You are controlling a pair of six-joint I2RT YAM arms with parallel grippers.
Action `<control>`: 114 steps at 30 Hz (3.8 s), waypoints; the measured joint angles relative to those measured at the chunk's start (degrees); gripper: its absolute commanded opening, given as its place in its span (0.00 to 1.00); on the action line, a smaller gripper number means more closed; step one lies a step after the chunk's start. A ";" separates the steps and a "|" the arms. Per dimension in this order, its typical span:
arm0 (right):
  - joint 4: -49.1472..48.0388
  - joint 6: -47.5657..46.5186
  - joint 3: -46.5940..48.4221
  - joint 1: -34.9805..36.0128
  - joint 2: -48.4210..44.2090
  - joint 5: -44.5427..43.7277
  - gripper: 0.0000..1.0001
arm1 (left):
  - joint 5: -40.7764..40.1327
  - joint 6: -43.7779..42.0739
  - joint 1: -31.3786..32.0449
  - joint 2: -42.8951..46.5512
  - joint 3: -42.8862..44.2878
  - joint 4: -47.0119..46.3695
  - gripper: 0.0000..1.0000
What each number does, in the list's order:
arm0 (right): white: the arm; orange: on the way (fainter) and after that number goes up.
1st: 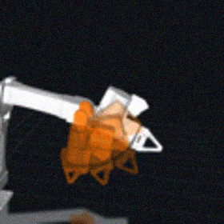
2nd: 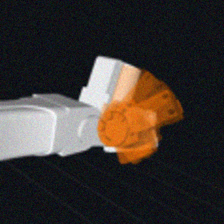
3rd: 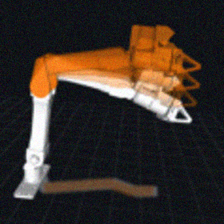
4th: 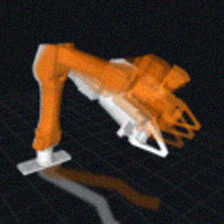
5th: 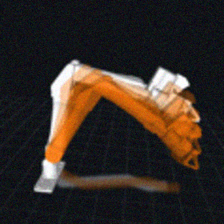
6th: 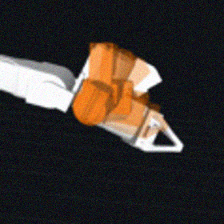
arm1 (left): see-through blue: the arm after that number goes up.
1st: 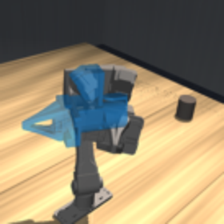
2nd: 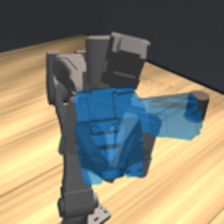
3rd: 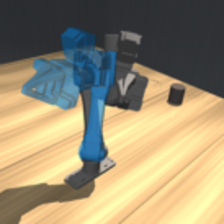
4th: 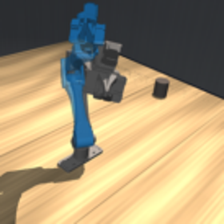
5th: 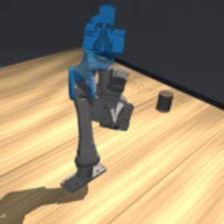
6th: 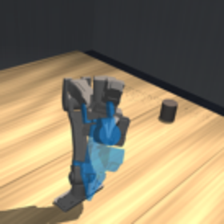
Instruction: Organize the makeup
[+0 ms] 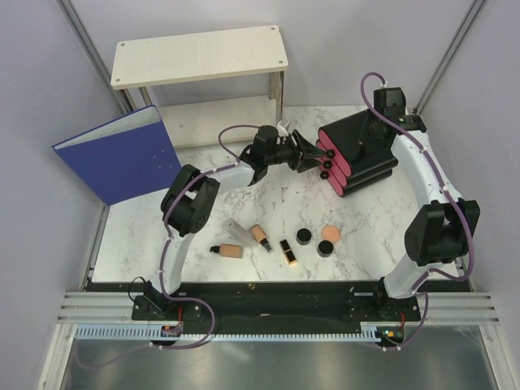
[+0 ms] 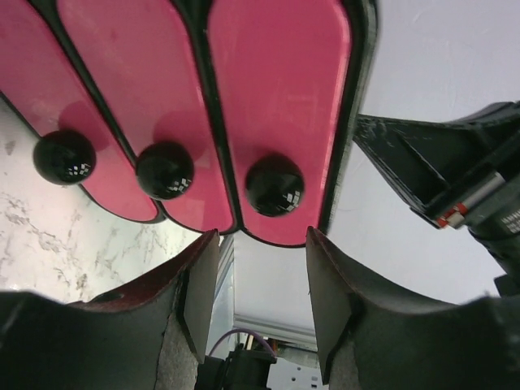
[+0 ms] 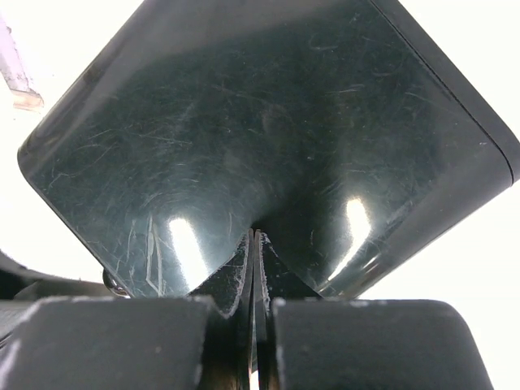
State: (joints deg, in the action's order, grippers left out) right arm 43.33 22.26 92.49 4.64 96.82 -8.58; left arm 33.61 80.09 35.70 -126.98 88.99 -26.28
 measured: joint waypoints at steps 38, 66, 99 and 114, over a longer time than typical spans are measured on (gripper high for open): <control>-1.86 0.04 -0.57 -0.04 0.17 3.41 0.00 | 1.60 3.87 0.35 -6.80 5.57 -5.86 0.02; -8.04 0.42 -4.83 -0.07 -1.42 6.23 0.00 | 7.50 -4.17 -5.27 8.44 -19.23 -8.68 0.69; -13.44 -0.17 -9.29 -0.26 -3.19 14.69 0.00 | -26.16 -56.39 -7.23 49.24 -29.46 71.38 0.84; -18.47 -0.02 -12.98 -0.37 -4.33 19.34 0.00 | -27.47 -57.94 -3.34 57.75 -34.14 83.12 0.82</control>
State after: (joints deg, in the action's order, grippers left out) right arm 24.86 22.24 79.50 4.27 92.49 10.76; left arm 6.13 22.15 32.36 -69.23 54.85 56.84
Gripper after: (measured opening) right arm 0.007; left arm 0.823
